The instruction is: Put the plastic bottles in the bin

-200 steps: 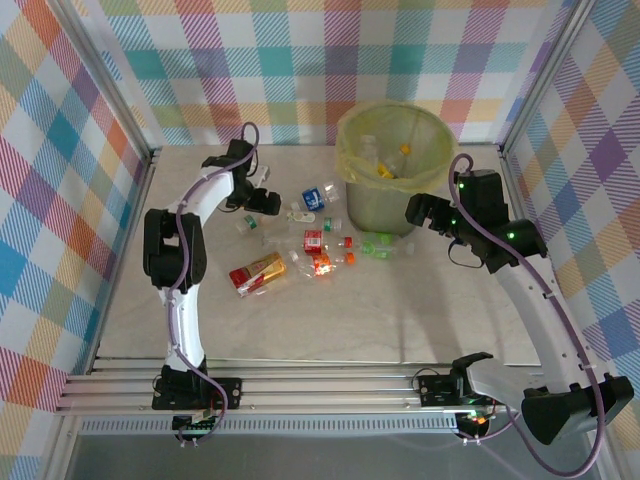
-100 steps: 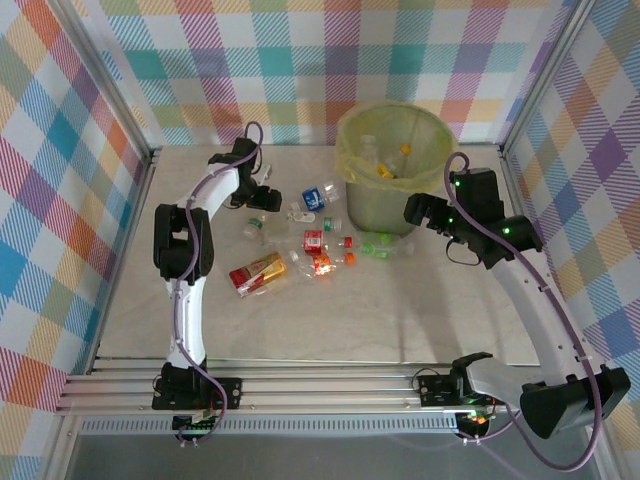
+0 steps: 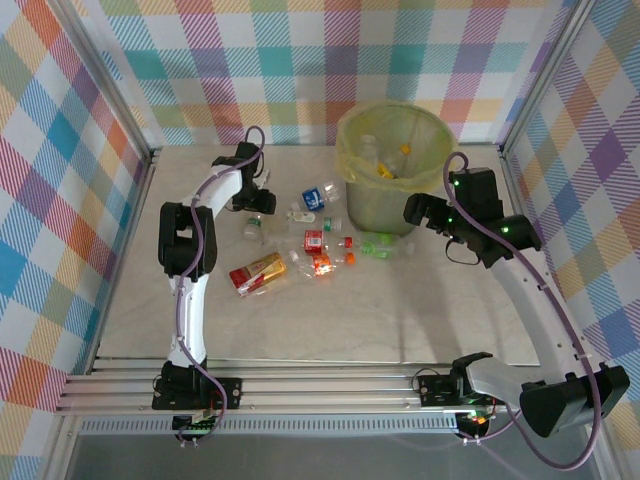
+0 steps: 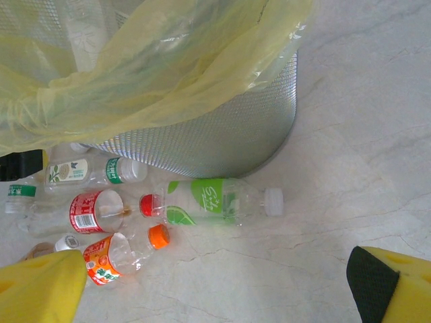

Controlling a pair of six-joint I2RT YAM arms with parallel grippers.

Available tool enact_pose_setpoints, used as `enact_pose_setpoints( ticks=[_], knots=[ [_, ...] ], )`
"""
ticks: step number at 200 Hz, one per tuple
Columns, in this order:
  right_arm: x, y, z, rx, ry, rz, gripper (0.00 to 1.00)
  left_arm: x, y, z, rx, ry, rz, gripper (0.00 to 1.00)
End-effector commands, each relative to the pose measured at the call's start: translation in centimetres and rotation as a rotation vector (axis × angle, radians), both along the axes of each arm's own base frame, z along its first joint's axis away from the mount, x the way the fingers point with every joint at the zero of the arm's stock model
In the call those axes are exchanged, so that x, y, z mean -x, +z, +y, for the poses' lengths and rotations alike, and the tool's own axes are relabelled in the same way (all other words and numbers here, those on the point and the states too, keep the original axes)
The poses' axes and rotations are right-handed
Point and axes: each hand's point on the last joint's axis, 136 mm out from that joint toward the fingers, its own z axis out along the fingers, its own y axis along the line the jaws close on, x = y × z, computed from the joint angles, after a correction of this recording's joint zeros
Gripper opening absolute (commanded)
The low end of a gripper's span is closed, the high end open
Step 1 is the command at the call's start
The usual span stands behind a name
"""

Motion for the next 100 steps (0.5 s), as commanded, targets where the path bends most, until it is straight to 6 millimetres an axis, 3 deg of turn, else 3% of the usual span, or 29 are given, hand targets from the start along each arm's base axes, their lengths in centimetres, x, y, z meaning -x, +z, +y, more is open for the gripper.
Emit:
enact_pose_setpoints(
  ticks=[1,43,100],
  knots=[
    [-0.5,0.4,0.5,-0.031,0.010,-0.019,1.00,-0.3,2.7,0.4,-0.032,0.003,-0.047,0.58],
    [-0.6,1.9,2.1,-0.114,0.070,-0.073,1.00,-0.2,8.1,0.2,-0.001,-0.004,-0.170,0.55],
    [-0.2,5.8,3.8,-0.241,0.143,-0.210,1.00,2.2,17.9,-1.4,0.098,-0.039,-0.438,0.55]
  ],
)
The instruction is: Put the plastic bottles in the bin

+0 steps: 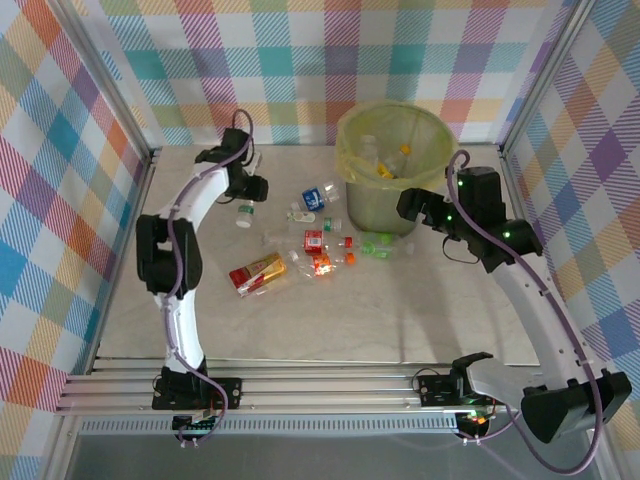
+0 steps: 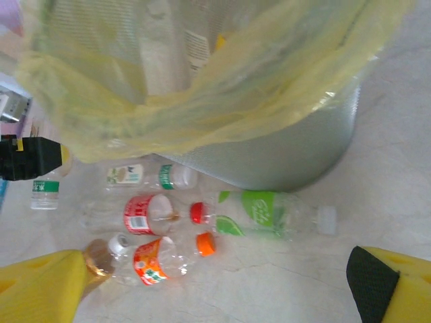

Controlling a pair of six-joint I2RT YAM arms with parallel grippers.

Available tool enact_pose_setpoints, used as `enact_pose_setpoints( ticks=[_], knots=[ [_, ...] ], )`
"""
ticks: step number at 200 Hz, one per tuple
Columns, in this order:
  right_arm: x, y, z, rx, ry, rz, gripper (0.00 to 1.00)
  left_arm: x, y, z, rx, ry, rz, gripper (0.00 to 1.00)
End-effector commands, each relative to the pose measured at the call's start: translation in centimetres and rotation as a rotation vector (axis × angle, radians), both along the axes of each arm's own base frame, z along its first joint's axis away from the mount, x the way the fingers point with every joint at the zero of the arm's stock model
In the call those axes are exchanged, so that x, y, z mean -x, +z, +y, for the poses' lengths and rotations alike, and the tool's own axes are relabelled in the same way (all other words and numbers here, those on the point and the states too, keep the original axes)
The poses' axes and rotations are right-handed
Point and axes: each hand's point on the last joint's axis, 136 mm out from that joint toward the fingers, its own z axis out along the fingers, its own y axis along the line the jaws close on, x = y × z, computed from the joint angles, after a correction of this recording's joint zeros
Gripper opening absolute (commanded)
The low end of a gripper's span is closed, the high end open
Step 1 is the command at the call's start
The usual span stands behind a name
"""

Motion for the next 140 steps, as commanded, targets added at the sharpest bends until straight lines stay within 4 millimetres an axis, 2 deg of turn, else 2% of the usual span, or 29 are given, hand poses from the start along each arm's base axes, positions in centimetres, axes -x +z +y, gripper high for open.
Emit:
enact_pose_setpoints(
  ticks=[1,14,39,80,82,96,140],
  knots=[
    [0.1,3.1,1.1,-0.093,0.045,-0.100,1.00,0.8,5.9,-1.9,0.059,-0.049,-0.175,0.55],
    [0.2,3.6,1.8,-0.117,0.080,-0.107,1.00,1.9,8.1,-2.8,0.077,-0.076,-0.242,0.55],
    [0.4,4.2,3.1,-0.161,0.151,-0.111,1.00,4.4,11.2,-5.3,0.103,-0.155,-0.350,0.55],
    [0.4,5.3,5.3,-0.238,0.257,-0.113,1.00,10.1,15.5,-10.6,0.207,-0.348,-0.533,0.55],
    [0.4,5.5,5.4,-0.242,0.261,-0.117,1.00,10.2,16.2,-10.8,0.220,-0.355,-0.563,0.55],
    [0.4,5.8,6.2,-0.255,0.290,-0.130,1.00,12.2,17.8,-12.5,0.274,-0.423,-0.626,0.55],
    [0.5,6.2,9.9,-0.276,0.407,-0.143,1.00,17.2,20.7,-16.3,0.404,-0.607,-0.708,0.55]
  ],
)
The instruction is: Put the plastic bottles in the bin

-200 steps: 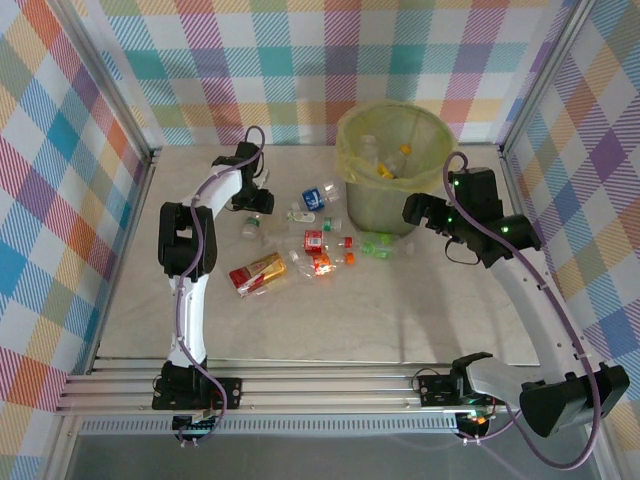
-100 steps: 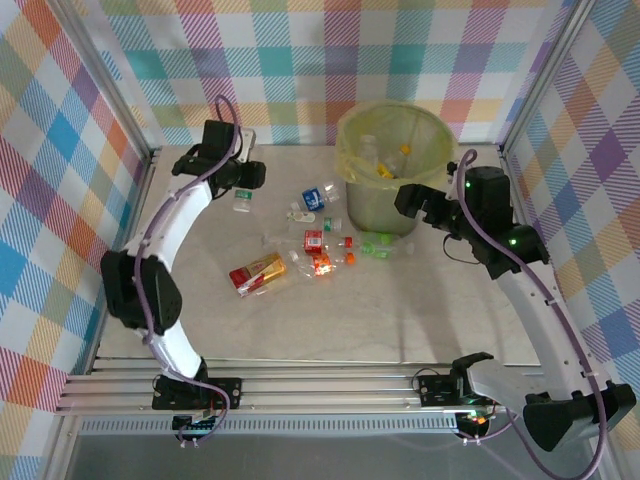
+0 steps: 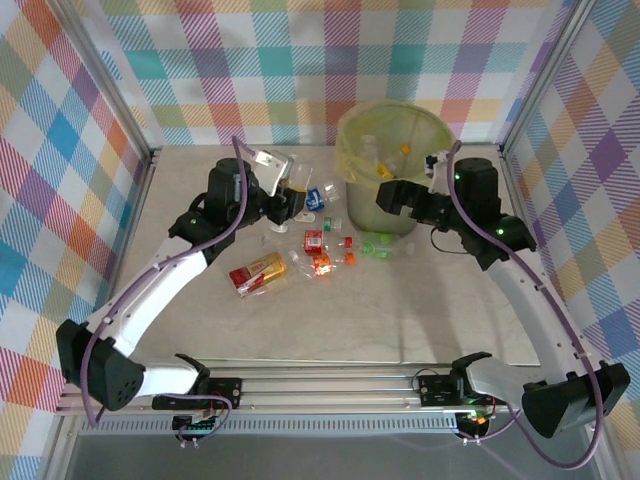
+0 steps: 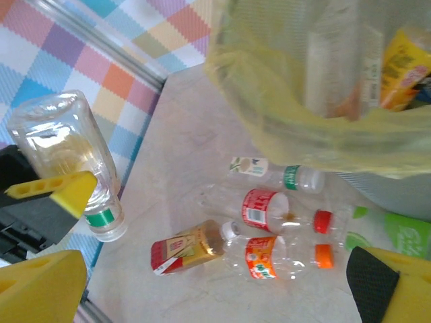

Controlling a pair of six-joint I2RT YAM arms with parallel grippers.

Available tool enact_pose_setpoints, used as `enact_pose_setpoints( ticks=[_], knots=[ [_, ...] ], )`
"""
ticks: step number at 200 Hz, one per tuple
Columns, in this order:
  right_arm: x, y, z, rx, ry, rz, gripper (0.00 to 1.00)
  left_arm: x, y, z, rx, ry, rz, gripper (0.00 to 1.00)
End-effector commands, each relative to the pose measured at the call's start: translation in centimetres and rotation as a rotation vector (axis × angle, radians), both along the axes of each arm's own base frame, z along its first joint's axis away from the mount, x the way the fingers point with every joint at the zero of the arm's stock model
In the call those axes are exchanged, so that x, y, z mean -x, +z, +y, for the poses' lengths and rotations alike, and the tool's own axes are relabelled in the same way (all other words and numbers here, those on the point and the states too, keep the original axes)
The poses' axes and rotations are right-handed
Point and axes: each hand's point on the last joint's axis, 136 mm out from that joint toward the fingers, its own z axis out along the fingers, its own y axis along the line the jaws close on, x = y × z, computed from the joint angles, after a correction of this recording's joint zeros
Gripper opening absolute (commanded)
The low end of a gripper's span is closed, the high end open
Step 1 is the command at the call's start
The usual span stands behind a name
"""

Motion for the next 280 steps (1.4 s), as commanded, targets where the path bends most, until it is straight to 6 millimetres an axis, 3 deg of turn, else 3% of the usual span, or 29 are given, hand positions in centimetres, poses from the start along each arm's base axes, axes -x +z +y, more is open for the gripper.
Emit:
enact_pose_setpoints(
  ticks=[1,71,144,175,196,231,247,267,280],
  knots=[
    [0.1,2.9,2.6,-0.066,0.098,-0.080,1.00,2.5,4.0,-2.4,0.092,-0.141,-0.133,0.55],
    [1.8,5.4,9.6,-0.086,0.319,-0.161,1.00,3.7,3.8,-4.7,0.100,-0.218,-0.120,0.55],
    [0.6,6.3,12.4,-0.079,0.339,-0.183,1.00,4.9,3.1,-6.3,0.090,-0.304,-0.104,0.55],
    [-0.4,5.7,12.8,-0.067,0.310,-0.159,0.99,5.3,2.8,-7.0,0.084,-0.335,-0.098,0.55],
    [-1.0,5.0,12.7,-0.055,0.280,-0.138,0.90,5.2,2.9,-7.0,0.086,-0.329,-0.102,0.56],
    [-1.2,4.7,12.7,-0.071,0.267,-0.125,0.64,4.7,2.8,-6.9,0.086,-0.305,-0.100,0.56],
    [-1.2,4.8,12.5,-0.077,0.258,-0.128,0.58,4.5,2.7,-6.8,0.086,-0.292,-0.097,0.57],
    [-1.5,4.9,12.1,-0.068,0.227,-0.132,0.55,4.4,2.7,-6.7,0.088,-0.277,-0.093,0.70],
    [-1.8,5.1,11.6,-0.056,0.200,-0.140,0.54,4.5,2.8,-6.5,0.091,-0.270,-0.091,0.91]
  ],
)
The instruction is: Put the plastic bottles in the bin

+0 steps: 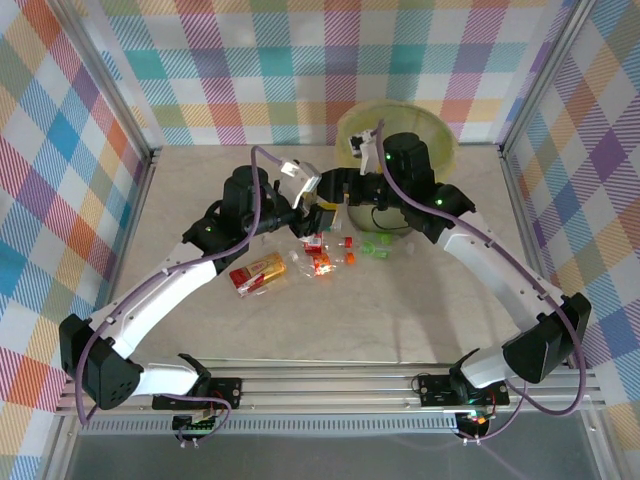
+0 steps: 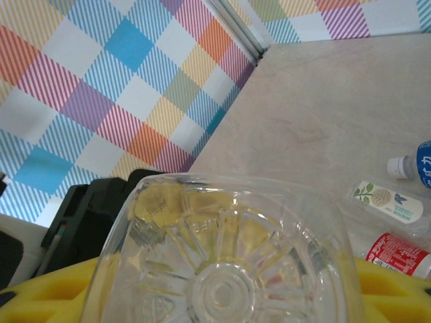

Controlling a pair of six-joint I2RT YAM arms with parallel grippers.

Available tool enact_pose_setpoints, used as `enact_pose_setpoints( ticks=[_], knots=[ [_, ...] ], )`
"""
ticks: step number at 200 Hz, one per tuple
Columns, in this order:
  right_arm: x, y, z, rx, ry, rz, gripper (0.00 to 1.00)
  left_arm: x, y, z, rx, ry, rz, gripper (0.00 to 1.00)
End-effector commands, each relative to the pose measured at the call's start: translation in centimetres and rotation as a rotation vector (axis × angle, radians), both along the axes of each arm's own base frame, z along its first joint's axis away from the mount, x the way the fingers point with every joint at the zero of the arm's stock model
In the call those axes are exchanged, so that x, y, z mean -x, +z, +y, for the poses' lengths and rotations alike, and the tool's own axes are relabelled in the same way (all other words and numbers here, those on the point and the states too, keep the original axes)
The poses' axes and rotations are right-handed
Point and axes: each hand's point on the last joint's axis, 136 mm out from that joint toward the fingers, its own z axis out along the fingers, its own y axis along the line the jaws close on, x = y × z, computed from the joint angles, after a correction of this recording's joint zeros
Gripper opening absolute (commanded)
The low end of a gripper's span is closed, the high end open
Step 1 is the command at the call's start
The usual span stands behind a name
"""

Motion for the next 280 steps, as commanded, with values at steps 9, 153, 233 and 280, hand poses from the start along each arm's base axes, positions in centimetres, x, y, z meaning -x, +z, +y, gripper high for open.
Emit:
enact_pose_setpoints(
  ticks=[9,153,233,280],
  knots=[
    [-1.0,2.0,-1.4,-0.020,-0.077,-0.055,0.54,0.7,1.8,-0.1,0.040,-0.004,-0.035,1.00],
    [-12.2,9.5,-17.6,0.122,-0.701,-0.242,0.54,0.2,3.2,6.0,0.077,0.308,-0.060,1.00],
    [-18.0,3.9,-17.1,0.205,-0.707,-0.134,0.53,-1.0,2.1,6.5,0.047,0.375,-0.029,1.00],
    [-20.1,-0.5,-16.2,0.256,-0.682,-0.017,0.56,-1.6,1.4,6.8,0.030,0.414,-0.014,1.00]
  ],
)
